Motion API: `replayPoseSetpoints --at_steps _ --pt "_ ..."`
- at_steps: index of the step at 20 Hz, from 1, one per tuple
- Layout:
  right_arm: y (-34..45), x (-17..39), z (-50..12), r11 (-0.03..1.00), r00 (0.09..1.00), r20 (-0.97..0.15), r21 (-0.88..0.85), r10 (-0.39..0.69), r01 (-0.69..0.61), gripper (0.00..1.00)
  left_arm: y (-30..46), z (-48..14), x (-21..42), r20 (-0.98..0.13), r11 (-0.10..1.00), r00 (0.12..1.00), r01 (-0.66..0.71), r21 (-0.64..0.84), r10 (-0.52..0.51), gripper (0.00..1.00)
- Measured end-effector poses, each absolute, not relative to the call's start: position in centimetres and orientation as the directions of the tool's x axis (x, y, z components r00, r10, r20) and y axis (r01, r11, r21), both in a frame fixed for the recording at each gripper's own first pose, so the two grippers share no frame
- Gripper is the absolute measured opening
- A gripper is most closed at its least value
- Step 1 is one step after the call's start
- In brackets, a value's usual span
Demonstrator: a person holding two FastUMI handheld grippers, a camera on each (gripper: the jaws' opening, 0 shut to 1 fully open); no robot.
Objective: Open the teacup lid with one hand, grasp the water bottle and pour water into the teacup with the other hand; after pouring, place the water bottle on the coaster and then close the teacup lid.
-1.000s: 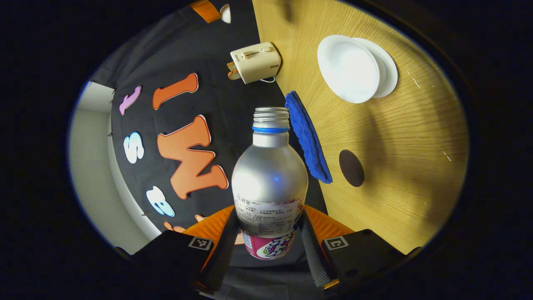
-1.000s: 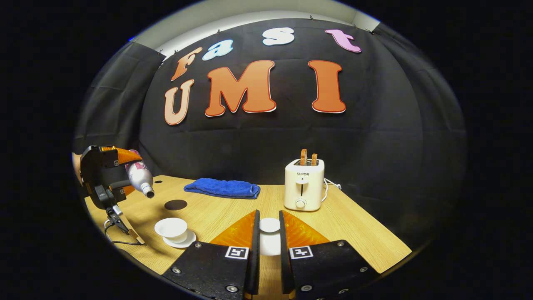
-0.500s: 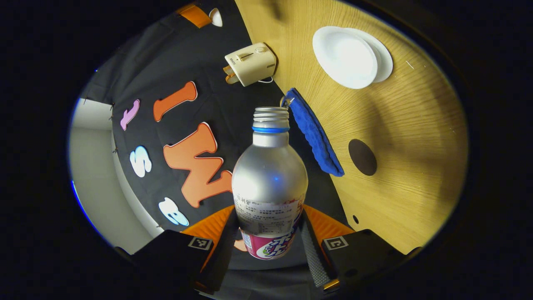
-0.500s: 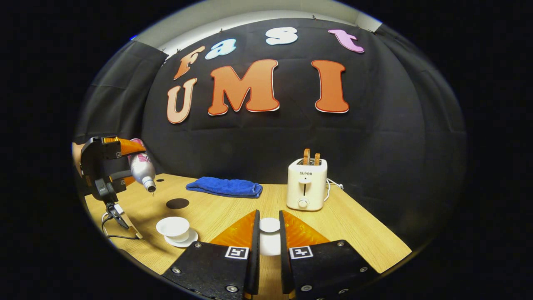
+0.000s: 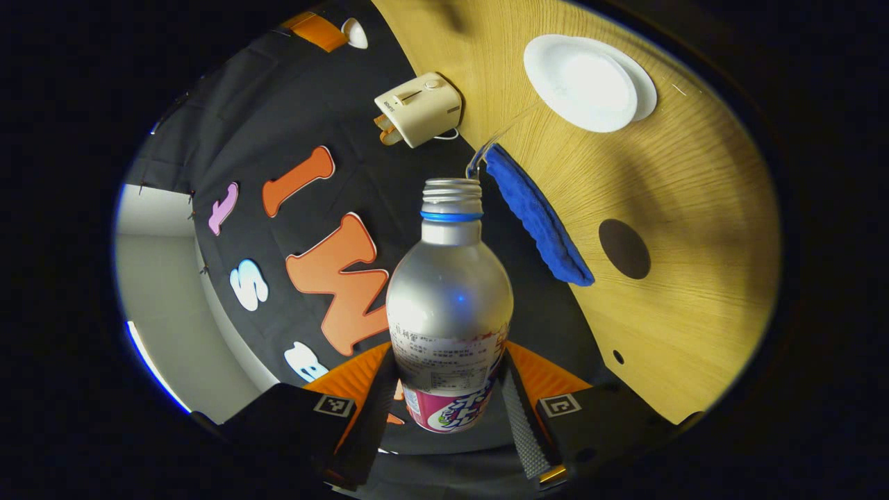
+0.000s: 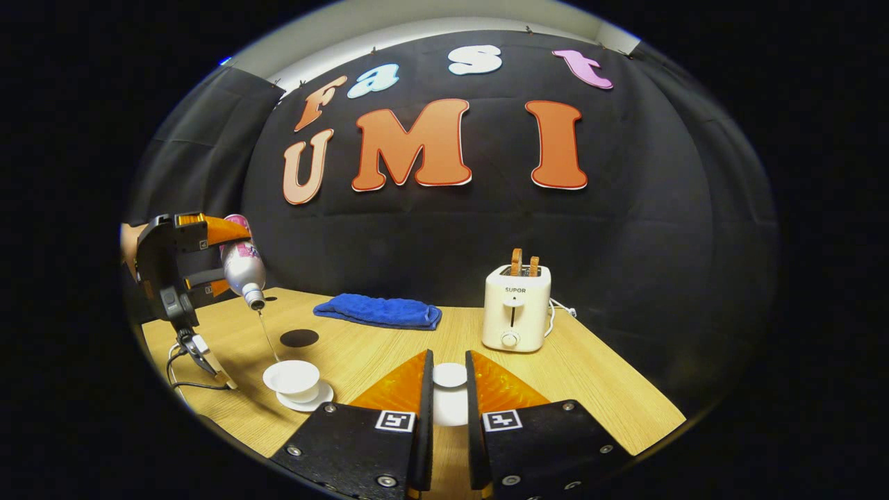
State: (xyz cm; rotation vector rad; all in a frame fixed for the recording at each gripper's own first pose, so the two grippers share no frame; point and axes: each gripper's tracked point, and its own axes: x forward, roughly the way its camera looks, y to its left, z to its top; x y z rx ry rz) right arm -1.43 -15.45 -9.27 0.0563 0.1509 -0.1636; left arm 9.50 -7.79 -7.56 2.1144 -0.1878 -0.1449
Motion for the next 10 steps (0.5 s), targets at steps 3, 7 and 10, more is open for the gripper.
replayPoseSetpoints --at_steps 3,7,10 --pt "-15.2 -1.4 -9.0 0.986 0.977 -0.149 0.04 -0.152 0.16 0.21 -8.1 -7.0 9.3 0.011 -0.528 0.978 -0.121 0.841 -0.207 0.8" --pt "-14.6 -1.3 -8.8 0.989 0.979 -0.148 0.033 -0.14 0.146 0.22 -8.3 -7.2 8.5 0.055 -0.536 0.974 -0.169 0.827 -0.221 0.82" --pt "-14.2 -1.1 -8.6 0.99 0.98 -0.145 0.033 -0.132 0.139 0.21 -8.6 -7.3 8.3 0.076 -0.541 0.968 -0.199 0.817 -0.241 0.82"
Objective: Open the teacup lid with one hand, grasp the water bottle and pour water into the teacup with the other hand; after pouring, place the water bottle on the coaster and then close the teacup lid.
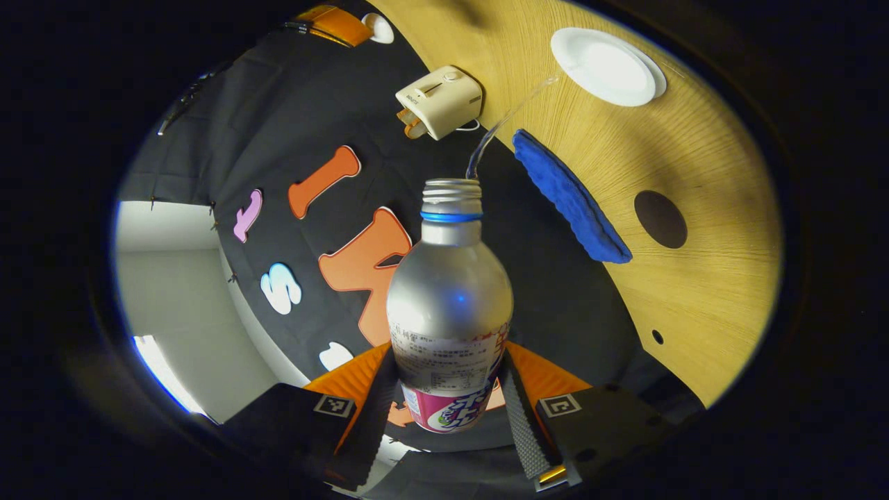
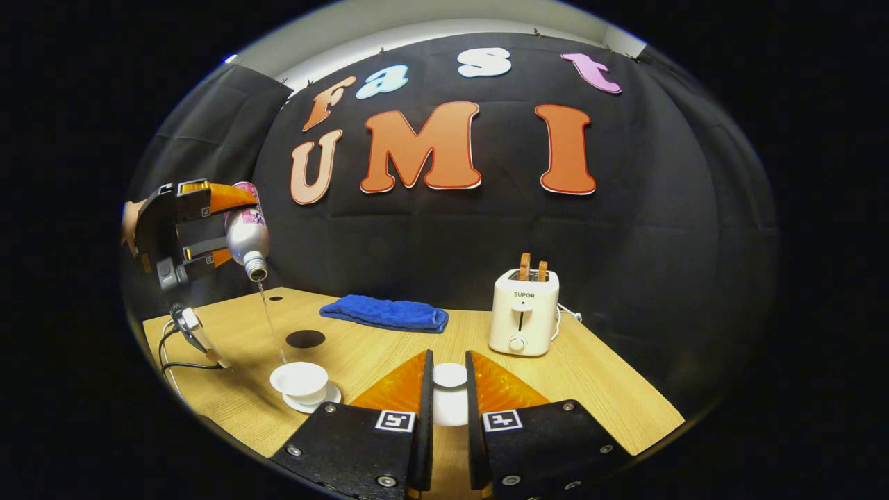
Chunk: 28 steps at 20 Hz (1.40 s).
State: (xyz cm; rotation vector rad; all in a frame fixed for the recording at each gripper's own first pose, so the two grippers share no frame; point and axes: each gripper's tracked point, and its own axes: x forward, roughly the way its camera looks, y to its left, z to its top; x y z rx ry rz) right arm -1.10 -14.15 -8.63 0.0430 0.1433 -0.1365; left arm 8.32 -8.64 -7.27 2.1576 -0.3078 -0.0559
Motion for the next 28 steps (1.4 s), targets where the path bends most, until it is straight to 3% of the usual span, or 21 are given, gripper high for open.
replayPoseSetpoints --at_steps 3,8,12,16,17,19,21,22,23,25,26,27,28 --pt "-13.3 -1.0 -8.6 0.992 0.982 -0.147 0.035 -0.117 0.124 0.21 -9.2 -8.3 7.6 0.083 -0.555 0.96 -0.223 0.802 -0.266 0.84" --pt "-11.7 -0.9 -8.6 0.995 0.986 -0.142 0.029 -0.089 0.094 0.22 -9.7 -10.8 8.0 0.058 -0.543 0.958 -0.209 0.813 -0.282 0.79" --pt "-10.3 -0.7 -8.7 0.997 0.987 -0.147 0.043 -0.059 0.065 0.21 -10.0 -12.3 7.6 0.053 -0.526 0.952 -0.212 0.824 -0.3 0.84" --pt "-8.9 -0.4 -8.5 0.997 0.989 -0.145 0.067 -0.03 0.04 0.21 -9.7 -12.1 7.8 0.082 -0.427 0.95 -0.212 0.879 -0.303 0.79" --pt "-8.6 -0.2 -8.5 0.997 0.989 -0.146 0.075 -0.021 0.032 0.21 -9.5 -11.9 7.9 0.095 -0.37 0.949 -0.208 0.905 -0.3 0.77" --pt "-8.0 0.2 -8.3 0.996 0.99 -0.143 0.083 -0.014 0.026 0.21 -8.9 -10.7 8.0 0.137 -0.221 0.95 -0.203 0.954 -0.279 0.84" --pt "-7.3 0.6 -8.1 0.996 0.99 -0.138 0.09 -0.004 0.017 0.21 -7.5 -8.7 8.2 0.205 -0.066 0.953 -0.225 0.972 -0.222 0.84" --pt "-6.9 0.8 -7.9 0.996 0.991 -0.137 0.092 0.006 0.007 0.21 -6.4 -7.4 8.1 0.237 0.026 0.955 -0.236 0.971 -0.179 0.77" --pt "-6.5 1.0 -7.7 0.996 0.991 -0.135 0.093 0.01 0.002 0.21 -5.7 -6.5 8.3 0.255 0.133 0.957 -0.237 0.962 -0.141 0.81" --pt "-5.7 1.4 -7.6 0.996 0.991 -0.134 0.085 0.024 -0.012 0.21 -4.1 -5.0 8.0 0.279 0.347 0.958 -0.242 0.906 -0.061 0.81" --pt "-5.3 1.6 -7.4 0.997 0.99 -0.135 0.078 0.03 -0.019 0.21 -3.5 -4.4 8.1 0.288 0.442 0.957 -0.245 0.863 -0.033 0.76" --pt "-4.9 1.8 -7.2 0.997 0.99 -0.134 0.072 0.035 -0.026 0.22 -3.3 -3.8 8.2 0.297 0.527 0.955 -0.248 0.812 -0.008 0.84" --pt "-4.5 2.0 -7.1 0.997 0.99 -0.133 0.068 0.042 -0.033 0.22 -3.0 -3.3 8.7 0.296 0.605 0.955 -0.245 0.758 0.016 0.8"
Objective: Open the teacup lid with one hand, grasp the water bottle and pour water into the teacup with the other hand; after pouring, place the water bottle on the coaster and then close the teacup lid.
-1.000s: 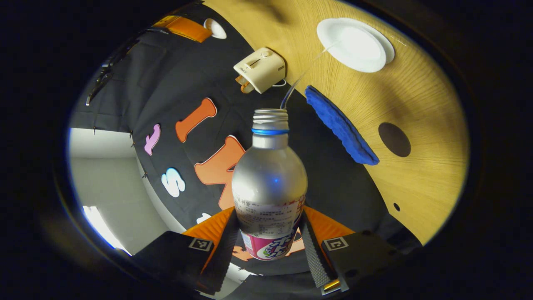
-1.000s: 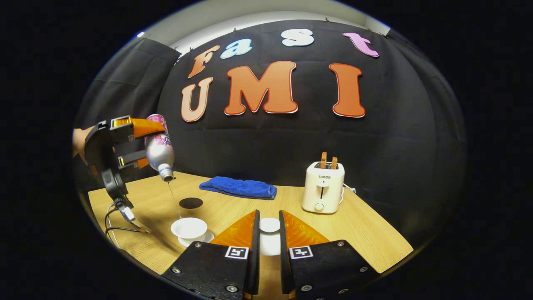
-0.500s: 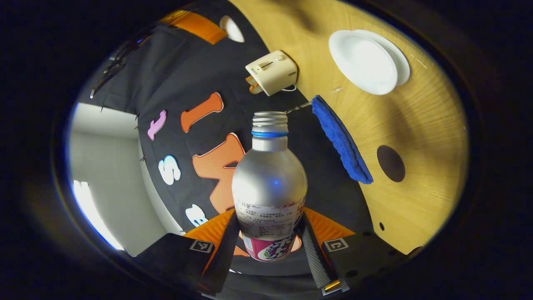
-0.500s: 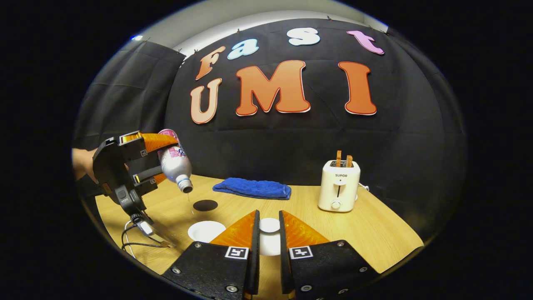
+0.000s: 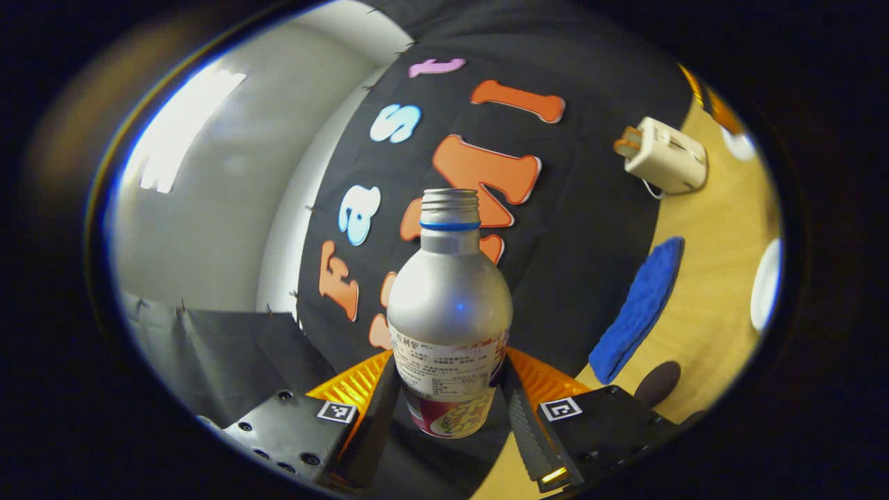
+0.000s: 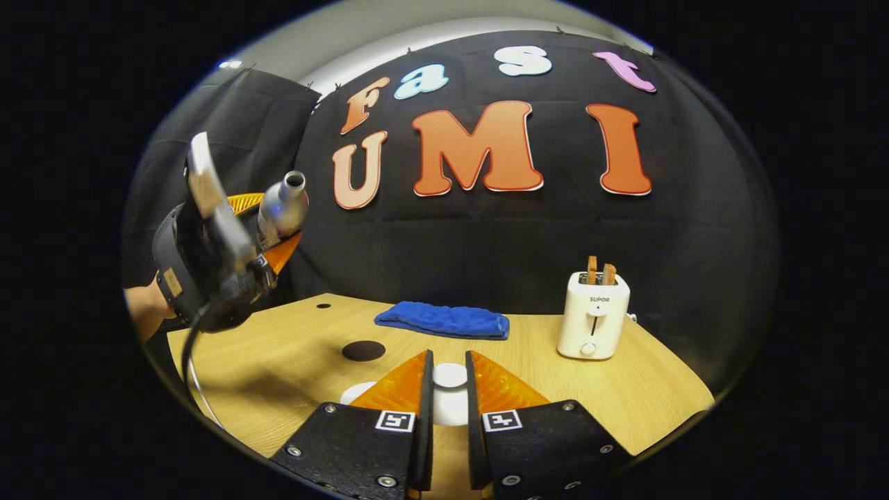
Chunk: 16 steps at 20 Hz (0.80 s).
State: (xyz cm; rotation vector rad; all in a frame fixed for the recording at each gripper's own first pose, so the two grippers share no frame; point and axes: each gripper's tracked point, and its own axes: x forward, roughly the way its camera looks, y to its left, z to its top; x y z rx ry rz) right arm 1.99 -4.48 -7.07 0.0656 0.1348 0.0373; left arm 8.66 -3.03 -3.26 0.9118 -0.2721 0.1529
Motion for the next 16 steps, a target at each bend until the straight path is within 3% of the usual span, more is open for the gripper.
replayPoseSetpoints --at_steps 4,5,6,9,10,14,15,16 --pt "-2.4 2.8 -6.9 0.996 0.988 -0.136 0.056 0.07 -0.063 0.21 -2.2 -4.6 9.6 0.216 0.866 0.973 -0.173 0.47 0.077 0.8" --pt "-1.8 3.0 -7.1 0.996 0.987 -0.141 0.053 0.079 -0.073 0.22 -2.1 -5.4 10.0 0.18 0.905 0.98 -0.146 0.4 0.078 0.85" --pt "-1.2 3.1 -7.3 0.995 0.986 -0.143 0.051 0.087 -0.08 0.22 -1.9 -6.2 10.1 0.15 0.933 0.986 -0.124 0.337 0.077 0.8" --pt "0.1 3.8 -8.1 0.993 0.98 -0.163 0.047 0.114 -0.108 0.21 -1.9 -8.7 10.9 0.064 0.976 0.996 -0.078 0.205 0.066 0.84" --pt "0.5 4.0 -8.5 0.992 0.978 -0.171 0.047 0.122 -0.115 0.21 -1.7 -9.9 11.2 0.048 0.982 0.996 -0.078 0.174 0.07 0.77" --pt "1.6 4.7 -10.0 0.989 0.968 -0.206 0.045 0.145 -0.138 0.21 -2.2 -14.9 13.7 -0.045 0.997 0.998 -0.043 0.058 0.045 0.81" --pt "1.6 4.9 -10.2 0.989 0.966 -0.212 0.045 0.147 -0.14 0.21 -2.0 -15.8 14.2 -0.069 0.999 0.997 -0.038 0.035 0.041 0.77" --pt "1.7 5.0 -10.4 0.989 0.965 -0.217 0.046 0.15 -0.143 0.21 -2.1 -17.0 14.6 -0.095 0.999 0.995 -0.03 0.011 0.031 0.81"
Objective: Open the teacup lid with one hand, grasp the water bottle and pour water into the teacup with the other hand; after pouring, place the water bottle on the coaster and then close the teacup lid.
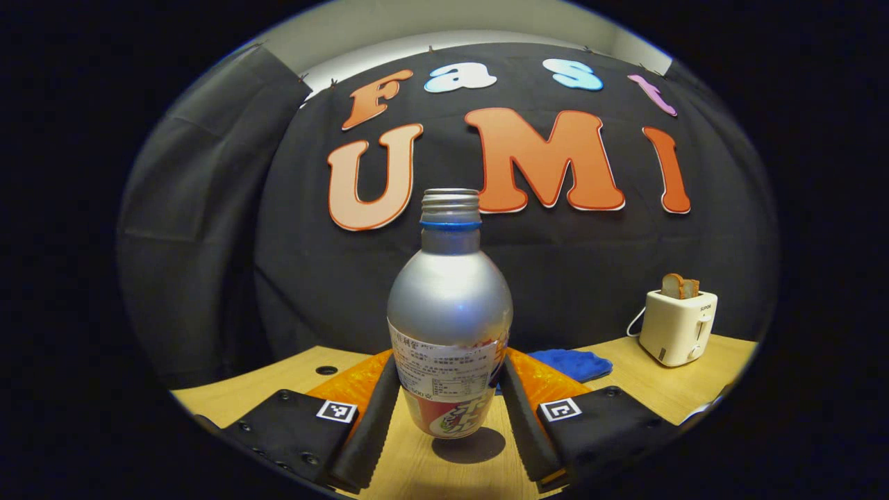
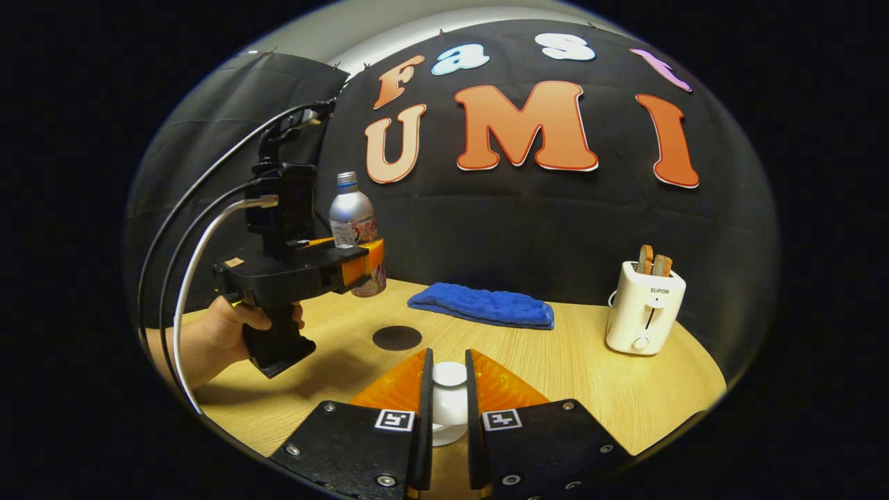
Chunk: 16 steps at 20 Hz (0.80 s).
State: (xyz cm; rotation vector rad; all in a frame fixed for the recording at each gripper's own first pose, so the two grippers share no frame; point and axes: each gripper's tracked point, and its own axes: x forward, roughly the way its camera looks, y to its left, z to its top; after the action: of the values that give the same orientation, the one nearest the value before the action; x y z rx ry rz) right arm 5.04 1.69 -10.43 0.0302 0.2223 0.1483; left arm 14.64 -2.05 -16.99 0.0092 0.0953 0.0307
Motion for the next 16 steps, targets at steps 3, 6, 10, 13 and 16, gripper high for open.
replayPoseSetpoints --at_steps 3,6,10,13,16 --pt "1.7 5.4 -10.9 0.988 0.961 -0.228 0.053 0.154 -0.146 0.21 -2.2 -20.0 15.7 -0.169 0.998 0.986 -0.011 -0.069 -0.001 0.81" --pt "1.7 5.6 -11.2 0.987 0.959 -0.233 0.053 0.159 -0.15 0.21 -2.6 -22.6 16.6 -0.235 0.995 0.971 0.007 -0.104 -0.031 0.77" --pt "2.1 5.5 -11.7 0.985 0.955 -0.241 0.062 0.173 -0.163 0.21 -2.6 -25.6 17.0 -0.305 0.996 0.951 0.023 -0.085 -0.047 0.77" --pt "2.8 5.4 -12.0 0.981 0.951 -0.244 0.066 0.192 -0.181 0.25 -2.9 -27.3 17.7 -0.341 0.997 0.938 0.036 -0.071 -0.058 0.77" --pt "3.1 5.5 -12.3 0.979 0.947 -0.25 0.084 0.202 -0.187 0.21 -3.4 -28.1 17.8 -0.366 0.997 0.928 0.049 -0.067 -0.07 0.81"
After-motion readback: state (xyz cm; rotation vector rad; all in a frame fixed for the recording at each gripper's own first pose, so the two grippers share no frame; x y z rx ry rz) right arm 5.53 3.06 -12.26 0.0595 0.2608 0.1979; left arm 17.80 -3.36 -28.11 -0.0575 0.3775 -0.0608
